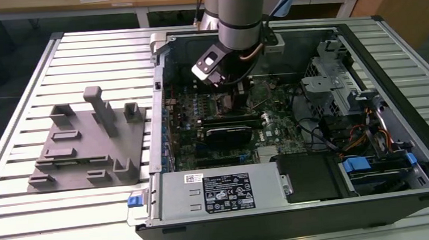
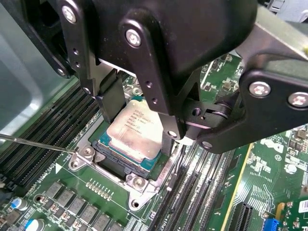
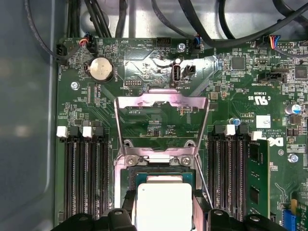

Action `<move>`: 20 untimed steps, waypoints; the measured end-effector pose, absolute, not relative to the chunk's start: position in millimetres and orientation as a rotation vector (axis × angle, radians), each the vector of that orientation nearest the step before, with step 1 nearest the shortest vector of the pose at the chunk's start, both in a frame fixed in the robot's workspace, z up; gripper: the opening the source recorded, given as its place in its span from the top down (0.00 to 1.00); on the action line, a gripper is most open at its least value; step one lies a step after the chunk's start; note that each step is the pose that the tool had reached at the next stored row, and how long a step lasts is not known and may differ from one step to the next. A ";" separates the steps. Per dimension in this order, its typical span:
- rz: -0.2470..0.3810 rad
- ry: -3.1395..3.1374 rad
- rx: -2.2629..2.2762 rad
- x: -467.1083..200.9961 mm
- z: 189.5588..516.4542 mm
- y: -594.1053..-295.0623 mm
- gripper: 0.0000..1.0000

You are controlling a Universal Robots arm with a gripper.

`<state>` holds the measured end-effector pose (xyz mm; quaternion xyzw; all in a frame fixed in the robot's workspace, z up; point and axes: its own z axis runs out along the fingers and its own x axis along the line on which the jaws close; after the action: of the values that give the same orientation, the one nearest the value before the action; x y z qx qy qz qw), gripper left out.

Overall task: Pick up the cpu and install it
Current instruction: 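Place the cpu into insertion slot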

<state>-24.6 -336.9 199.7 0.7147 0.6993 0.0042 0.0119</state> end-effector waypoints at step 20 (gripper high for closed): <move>0.012 2.187 2.221 -24.5 194.3 -333.1 0.46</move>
<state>-24.5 -333.1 194.3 0.7125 0.7016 0.0038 0.0125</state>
